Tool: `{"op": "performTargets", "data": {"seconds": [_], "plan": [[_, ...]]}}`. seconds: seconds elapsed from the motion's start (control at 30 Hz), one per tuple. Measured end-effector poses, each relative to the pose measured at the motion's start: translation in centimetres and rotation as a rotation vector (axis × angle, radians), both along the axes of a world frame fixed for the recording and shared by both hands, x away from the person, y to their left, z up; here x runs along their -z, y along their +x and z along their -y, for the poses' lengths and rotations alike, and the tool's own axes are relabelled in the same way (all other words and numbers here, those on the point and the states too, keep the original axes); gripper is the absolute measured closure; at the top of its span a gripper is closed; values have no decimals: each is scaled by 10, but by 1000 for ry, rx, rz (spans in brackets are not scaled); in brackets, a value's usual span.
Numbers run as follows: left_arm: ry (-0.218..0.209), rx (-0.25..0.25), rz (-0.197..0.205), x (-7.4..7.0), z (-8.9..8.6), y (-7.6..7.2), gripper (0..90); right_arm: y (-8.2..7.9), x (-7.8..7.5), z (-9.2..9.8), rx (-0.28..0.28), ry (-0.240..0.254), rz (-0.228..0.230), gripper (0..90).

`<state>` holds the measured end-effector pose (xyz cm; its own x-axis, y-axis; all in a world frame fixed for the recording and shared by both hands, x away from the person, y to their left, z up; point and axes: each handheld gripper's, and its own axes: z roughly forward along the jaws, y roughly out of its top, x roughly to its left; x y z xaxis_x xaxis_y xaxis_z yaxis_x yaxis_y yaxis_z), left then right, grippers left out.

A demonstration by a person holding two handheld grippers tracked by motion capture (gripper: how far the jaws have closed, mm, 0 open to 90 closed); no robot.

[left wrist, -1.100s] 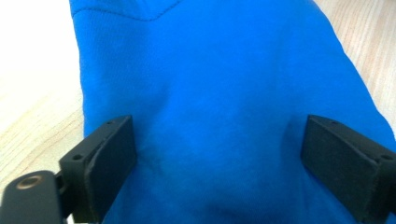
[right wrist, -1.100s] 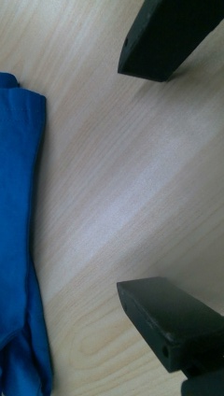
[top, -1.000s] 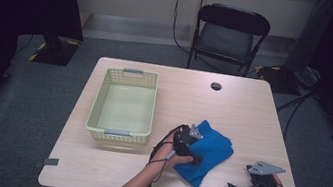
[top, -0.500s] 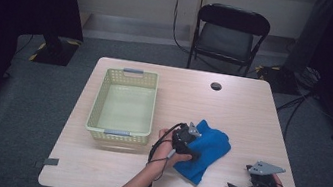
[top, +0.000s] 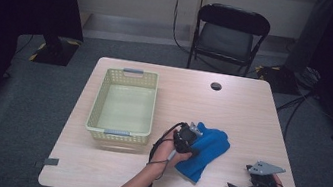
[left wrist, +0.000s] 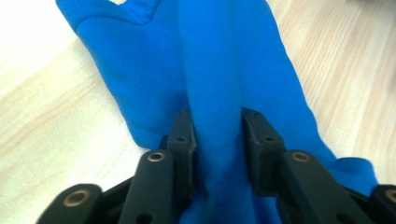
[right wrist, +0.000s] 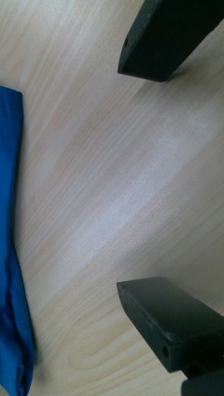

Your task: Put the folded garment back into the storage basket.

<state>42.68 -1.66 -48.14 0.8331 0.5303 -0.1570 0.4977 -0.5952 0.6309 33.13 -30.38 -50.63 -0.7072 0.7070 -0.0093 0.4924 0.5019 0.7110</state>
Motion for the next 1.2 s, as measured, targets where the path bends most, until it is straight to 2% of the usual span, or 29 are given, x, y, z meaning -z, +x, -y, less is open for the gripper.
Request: {"op": "performTargets", "data": {"seconds": [0.13,0.3,0.43,0.5,0.57,0.63,1.2], "plan": [[-17,7,8,2,-2,0,714,0,0,0,0,0,0,0],[-8,-6,17,1,0,-4,750,0,0,0,0,0,0,0],[-33,-4,-17,0,-3,-3,762,0,0,0,0,0,0,0],[-40,-4,-18,-1,-4,-4,763,0,0,0,0,0,1,0],[-37,6,-9,-4,-5,-5,763,0,0,0,0,0,1,0],[-42,16,-18,-7,-7,-6,764,0,0,0,0,0,0,0],[-104,37,-21,-34,-22,-15,766,0,0,0,0,0,0,0]]}}
